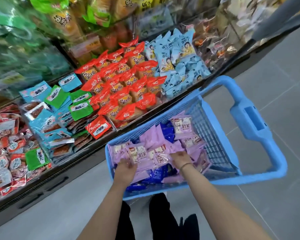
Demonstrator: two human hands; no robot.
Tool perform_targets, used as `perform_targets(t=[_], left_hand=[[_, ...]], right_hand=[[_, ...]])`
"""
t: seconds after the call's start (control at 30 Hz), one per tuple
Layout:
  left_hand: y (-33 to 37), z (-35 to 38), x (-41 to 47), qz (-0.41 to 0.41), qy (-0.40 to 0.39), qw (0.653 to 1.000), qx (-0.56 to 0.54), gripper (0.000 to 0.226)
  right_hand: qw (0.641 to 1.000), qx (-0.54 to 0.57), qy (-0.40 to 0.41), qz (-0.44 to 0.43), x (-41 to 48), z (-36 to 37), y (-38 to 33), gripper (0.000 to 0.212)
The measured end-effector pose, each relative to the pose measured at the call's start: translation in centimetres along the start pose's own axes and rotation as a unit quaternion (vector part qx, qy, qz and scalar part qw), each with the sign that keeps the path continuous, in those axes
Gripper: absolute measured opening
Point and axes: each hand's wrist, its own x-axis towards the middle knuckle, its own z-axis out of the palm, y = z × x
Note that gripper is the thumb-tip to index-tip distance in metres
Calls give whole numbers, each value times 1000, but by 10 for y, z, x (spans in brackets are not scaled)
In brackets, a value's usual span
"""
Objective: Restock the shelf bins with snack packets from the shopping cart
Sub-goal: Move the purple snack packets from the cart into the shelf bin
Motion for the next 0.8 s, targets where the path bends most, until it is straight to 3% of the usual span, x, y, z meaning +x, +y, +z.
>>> perform_targets(t=[0.1, 0.2, 0.33, 0.43, 0.6, 0.7, 0.8], left_hand=[[1, 10, 11, -23, 19, 1000, 8, 20], [1, 16, 17, -37, 42, 998, 11, 22], [1, 15, 16, -35, 55, 998, 6, 23], [-3, 12, 17, -40, 49, 998, 26, 22], [-12, 8, 13, -31, 47, 998, -8, 30], [-18, -2, 3, -35, 43, 998, -25, 33], [-23, -18, -10, -69, 9, 986, -153, 23]], right_hand=[[1000, 5, 18, 5, 11, 19, 2, 18], [998, -10, 64, 26, 15, 30, -1, 34], [983, -82, 153, 56, 7, 42, -5, 81], [984, -66, 152, 63, 5, 50, 2, 71], [982, -152, 108, 23, 2, 49, 13, 44], [995, -22, 90, -29, -9, 47, 12, 21], [988, 62, 104, -95, -30, 33, 13, 40]])
